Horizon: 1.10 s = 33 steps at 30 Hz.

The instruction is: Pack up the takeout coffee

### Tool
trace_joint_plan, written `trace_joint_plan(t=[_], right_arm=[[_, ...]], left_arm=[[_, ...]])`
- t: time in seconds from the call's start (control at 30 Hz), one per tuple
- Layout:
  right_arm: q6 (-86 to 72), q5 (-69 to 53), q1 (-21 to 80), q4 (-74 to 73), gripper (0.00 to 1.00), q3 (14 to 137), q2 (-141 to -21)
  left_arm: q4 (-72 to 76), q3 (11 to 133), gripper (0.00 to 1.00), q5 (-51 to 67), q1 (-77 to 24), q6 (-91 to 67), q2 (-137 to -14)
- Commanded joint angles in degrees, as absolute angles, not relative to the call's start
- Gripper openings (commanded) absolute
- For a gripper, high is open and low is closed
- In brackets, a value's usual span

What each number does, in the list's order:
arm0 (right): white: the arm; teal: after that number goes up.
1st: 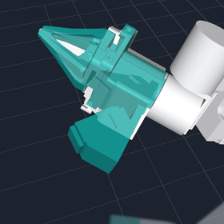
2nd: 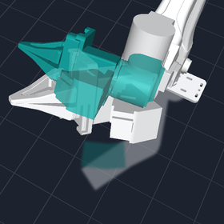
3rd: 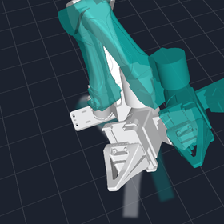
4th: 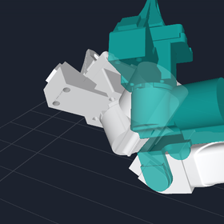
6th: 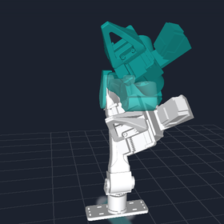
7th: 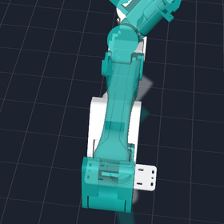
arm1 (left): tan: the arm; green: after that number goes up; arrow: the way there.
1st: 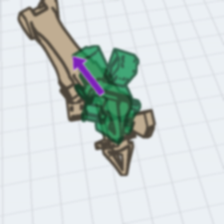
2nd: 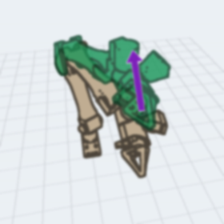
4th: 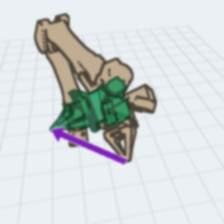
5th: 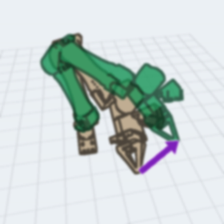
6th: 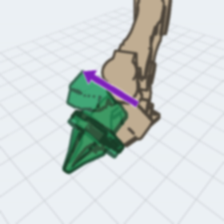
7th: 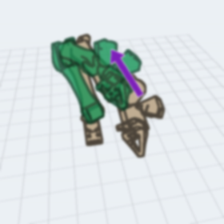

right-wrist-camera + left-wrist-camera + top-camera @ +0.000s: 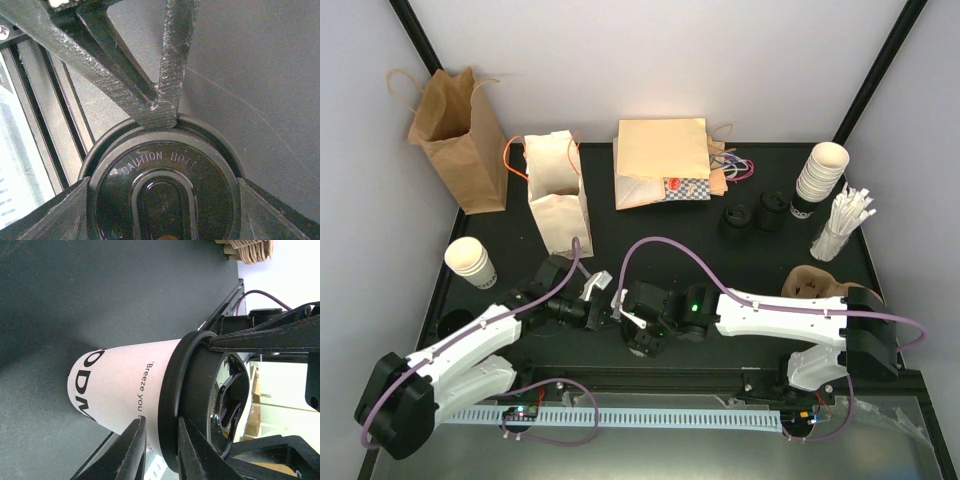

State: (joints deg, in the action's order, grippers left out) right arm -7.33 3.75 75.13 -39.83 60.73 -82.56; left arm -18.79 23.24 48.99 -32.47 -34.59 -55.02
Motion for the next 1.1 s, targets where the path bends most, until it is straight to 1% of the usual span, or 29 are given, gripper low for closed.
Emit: trace_joint_plan(t=[0.0,0.23,0.6,0.9,1.07], right_arm=[[-6.31,1.91,74.93,-39.11,0.69,59.68,-85.8],[-6.07,1.98,74.9,-38.84,0.69,59.59,-86.13],[-5.91,1.96,74.97,-38.43,0.69,58.73,-85.96],[-6.06,2.33,74.95,-38.27,0.68,58.43,-85.9],[-6.06,2.94,74.97,-38.41,0.69,58.64,-85.56]], left_arm=[[-25.86,23.4,0.19,39.76,-33.79,-34.27,-54.14],[-27.6,26.09,0.21,39.69,-33.89,-34.35,-52.83],[-23.75,22.35,0.21,39.52,-34.48,-36.07,-54.99],[-26.86,26.22,0.21,38.3,-34.59,-35.84,-53.42],[-31.05,30.05,0.26,35.63,-34.63,-35.59,-50.09]])
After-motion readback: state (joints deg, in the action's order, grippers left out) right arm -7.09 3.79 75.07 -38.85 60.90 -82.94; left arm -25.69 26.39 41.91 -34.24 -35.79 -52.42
